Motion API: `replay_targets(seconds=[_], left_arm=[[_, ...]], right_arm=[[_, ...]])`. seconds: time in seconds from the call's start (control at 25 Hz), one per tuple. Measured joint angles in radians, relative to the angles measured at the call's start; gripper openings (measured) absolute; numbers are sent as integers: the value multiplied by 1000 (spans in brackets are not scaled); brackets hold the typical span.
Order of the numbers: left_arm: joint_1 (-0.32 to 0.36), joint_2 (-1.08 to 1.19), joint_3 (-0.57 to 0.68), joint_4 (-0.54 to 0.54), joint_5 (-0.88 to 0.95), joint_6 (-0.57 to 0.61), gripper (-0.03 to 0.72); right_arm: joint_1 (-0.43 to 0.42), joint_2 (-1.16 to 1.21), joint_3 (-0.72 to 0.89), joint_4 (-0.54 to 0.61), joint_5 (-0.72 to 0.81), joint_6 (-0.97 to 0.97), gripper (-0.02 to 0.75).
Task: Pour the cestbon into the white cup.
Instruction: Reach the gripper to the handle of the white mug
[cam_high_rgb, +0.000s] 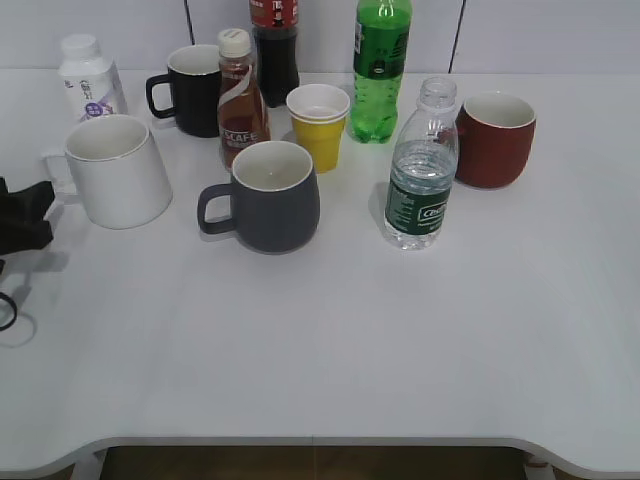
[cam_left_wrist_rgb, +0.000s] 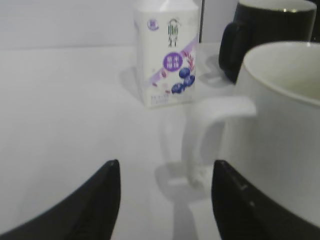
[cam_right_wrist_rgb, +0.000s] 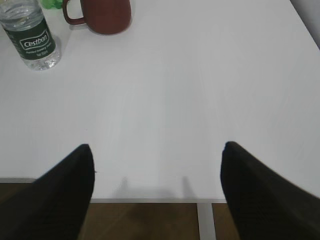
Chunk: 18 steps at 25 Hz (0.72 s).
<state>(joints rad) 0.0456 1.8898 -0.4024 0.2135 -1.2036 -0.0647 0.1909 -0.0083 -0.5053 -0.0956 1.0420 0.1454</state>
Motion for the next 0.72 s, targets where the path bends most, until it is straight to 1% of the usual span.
replay_targets(seconds=[0.16, 0.36, 0.56, 0.72], left_arm=[[0, 0, -46, 0, 0, 0, 439], [0, 2, -109, 32, 20, 1, 430], [0, 2, -162, 39, 121, 1, 387], [0, 13, -185, 42, 142, 1, 361]], right_arm=[[0, 0, 0, 0, 0, 0, 589], [0, 0, 0, 0, 0, 0, 589], [0, 0, 0, 0, -1, 0, 589], [0, 0, 0, 0, -1, 0, 589]])
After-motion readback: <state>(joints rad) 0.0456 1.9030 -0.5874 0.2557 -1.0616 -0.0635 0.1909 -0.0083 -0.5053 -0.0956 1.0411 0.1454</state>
